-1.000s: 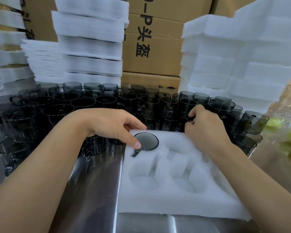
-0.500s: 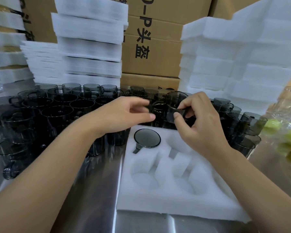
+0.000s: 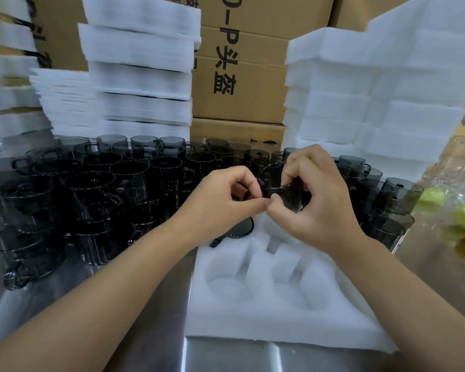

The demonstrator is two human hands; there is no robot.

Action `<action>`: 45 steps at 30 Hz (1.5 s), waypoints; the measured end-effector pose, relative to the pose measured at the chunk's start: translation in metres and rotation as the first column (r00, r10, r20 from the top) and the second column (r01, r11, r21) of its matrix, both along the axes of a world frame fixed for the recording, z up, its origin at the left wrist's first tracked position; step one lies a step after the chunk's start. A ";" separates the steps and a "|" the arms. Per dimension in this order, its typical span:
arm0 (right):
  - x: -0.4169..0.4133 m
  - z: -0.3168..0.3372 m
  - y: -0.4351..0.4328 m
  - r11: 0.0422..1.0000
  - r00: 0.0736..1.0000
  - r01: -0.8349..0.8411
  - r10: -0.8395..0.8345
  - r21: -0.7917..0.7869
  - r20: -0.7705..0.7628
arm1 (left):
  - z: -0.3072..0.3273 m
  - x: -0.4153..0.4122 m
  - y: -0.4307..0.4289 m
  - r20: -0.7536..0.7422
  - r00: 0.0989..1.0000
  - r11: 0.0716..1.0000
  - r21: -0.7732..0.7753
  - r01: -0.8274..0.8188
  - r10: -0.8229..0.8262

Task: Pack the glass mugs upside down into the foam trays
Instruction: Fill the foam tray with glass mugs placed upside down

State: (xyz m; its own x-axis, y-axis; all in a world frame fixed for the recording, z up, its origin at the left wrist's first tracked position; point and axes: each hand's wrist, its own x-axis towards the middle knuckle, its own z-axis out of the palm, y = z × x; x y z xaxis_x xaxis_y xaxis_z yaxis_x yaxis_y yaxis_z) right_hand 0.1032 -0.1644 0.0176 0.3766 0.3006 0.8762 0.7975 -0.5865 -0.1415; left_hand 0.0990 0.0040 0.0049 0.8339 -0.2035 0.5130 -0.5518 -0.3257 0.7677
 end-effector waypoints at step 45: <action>0.005 -0.008 -0.026 0.981 0.554 -0.186 0.152 0.056 -0.818 | -0.015 0.009 0.003 -0.173 0.984 0.979 0.192 0.071 -0.038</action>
